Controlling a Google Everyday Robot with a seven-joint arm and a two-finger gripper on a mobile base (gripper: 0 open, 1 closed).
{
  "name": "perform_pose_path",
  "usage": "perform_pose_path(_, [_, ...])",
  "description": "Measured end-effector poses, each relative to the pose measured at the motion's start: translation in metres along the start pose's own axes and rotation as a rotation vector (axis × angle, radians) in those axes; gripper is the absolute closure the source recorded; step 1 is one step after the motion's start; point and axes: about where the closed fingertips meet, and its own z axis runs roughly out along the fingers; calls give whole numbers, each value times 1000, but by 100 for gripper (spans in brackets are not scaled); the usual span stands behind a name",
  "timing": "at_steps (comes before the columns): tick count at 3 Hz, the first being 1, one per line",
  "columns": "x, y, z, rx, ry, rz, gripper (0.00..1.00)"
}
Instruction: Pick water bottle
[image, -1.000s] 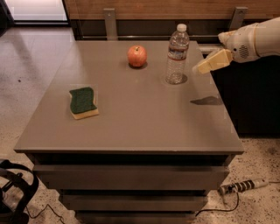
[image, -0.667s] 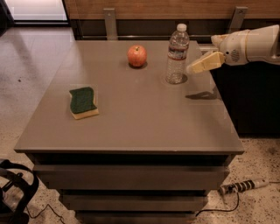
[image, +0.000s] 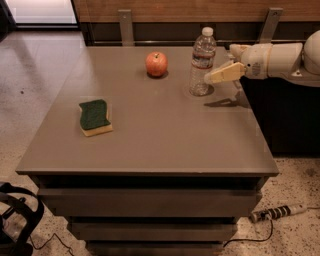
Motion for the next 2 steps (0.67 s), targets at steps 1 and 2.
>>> perform_pose_path(1, [-3, -2, 12, -23, -47, 10, 0])
perform_pose_path(2, [-8, 0, 24, -47, -77, 3, 18])
